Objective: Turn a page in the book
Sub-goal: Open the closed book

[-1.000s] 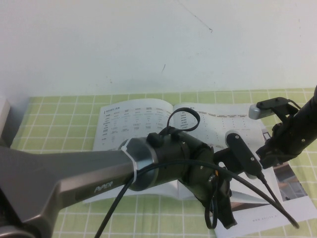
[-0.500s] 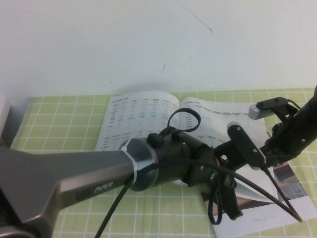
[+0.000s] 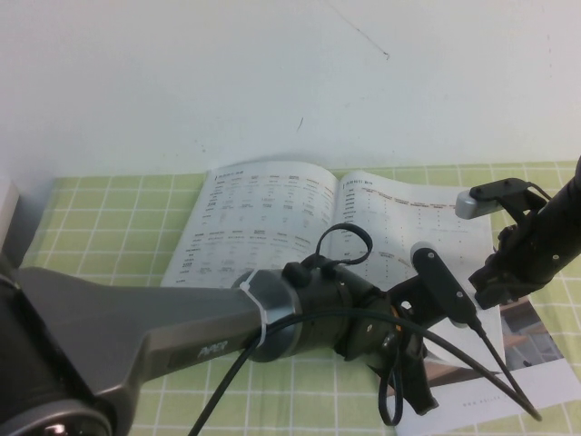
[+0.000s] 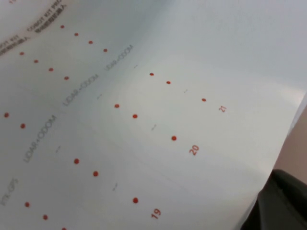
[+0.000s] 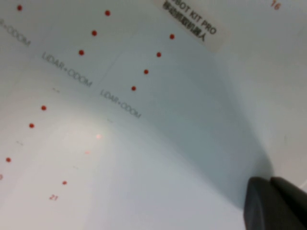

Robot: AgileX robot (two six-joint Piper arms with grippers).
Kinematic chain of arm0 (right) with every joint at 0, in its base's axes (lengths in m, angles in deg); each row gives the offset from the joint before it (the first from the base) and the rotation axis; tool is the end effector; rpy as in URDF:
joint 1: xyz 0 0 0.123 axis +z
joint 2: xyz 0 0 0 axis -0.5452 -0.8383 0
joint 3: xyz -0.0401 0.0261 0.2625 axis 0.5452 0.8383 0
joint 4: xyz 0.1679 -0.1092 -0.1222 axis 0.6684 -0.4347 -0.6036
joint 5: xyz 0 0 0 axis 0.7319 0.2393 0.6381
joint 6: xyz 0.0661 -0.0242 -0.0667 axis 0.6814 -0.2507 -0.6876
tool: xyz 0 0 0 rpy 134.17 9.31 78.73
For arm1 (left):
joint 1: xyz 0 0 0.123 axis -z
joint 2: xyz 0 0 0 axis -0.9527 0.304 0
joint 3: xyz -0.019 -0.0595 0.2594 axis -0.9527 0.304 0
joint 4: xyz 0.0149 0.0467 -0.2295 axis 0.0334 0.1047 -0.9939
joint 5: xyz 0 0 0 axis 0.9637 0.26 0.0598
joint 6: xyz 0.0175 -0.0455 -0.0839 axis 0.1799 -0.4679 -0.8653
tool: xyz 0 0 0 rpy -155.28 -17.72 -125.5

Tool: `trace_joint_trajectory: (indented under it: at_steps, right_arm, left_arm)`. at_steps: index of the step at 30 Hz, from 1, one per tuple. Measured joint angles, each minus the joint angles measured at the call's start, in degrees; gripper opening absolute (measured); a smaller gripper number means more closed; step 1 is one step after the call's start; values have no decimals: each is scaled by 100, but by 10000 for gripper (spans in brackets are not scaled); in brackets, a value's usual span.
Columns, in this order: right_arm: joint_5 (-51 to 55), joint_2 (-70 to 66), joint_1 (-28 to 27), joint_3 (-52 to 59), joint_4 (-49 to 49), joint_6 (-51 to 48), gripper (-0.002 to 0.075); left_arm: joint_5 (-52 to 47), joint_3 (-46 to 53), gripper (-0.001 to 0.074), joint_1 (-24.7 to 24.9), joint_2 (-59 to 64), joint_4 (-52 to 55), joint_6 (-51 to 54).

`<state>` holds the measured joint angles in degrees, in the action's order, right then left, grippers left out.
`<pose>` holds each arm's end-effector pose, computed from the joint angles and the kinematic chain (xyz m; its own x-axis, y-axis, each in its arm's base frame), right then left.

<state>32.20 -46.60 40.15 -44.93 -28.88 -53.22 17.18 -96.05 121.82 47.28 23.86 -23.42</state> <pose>0.3643 0.0733 0.1186 -0.8646 -0.4313 -0.2577 -0.4853 0.8497 0.2060 0.2637 -0.3162 0.1533 -0.3176 0.7363 -0.5975 0.8791 0.4648 0.1055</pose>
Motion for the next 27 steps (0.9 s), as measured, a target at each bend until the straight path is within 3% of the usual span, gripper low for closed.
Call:
trace_joint_trajectory:
  at_steps: [27]
  right_arm:
    - [-135,223,43,107,13,-46,-2]
  left_arm:
    - [658,258,-3,0,4,57,-48]
